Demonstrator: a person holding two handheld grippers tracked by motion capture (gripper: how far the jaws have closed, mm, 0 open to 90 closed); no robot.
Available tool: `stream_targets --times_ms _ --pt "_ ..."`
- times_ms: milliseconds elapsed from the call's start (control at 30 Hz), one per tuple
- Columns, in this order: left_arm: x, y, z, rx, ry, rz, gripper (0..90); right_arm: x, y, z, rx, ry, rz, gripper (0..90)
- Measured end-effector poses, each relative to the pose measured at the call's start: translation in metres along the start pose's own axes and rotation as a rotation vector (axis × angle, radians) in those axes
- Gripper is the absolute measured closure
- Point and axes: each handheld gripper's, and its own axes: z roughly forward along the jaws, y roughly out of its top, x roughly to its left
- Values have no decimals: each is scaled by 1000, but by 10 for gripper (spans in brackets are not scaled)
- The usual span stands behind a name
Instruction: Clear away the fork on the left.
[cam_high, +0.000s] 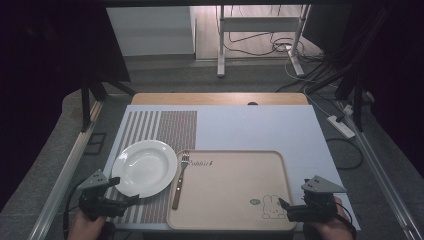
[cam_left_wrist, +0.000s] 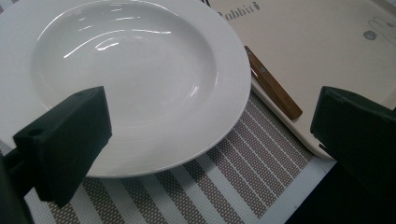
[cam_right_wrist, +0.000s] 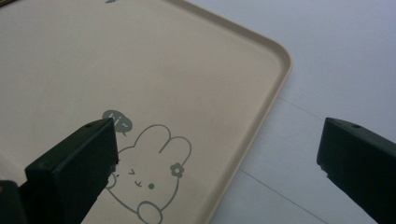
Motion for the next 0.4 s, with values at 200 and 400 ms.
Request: stream_targets --times_ms 200,400 --pt "-2 -1 -2 23 12 8 0 1 0 0 2 -6 -2 0" --pt "-4 1 1 47 21 23 0 0 -1 0 5 -4 -5 0"
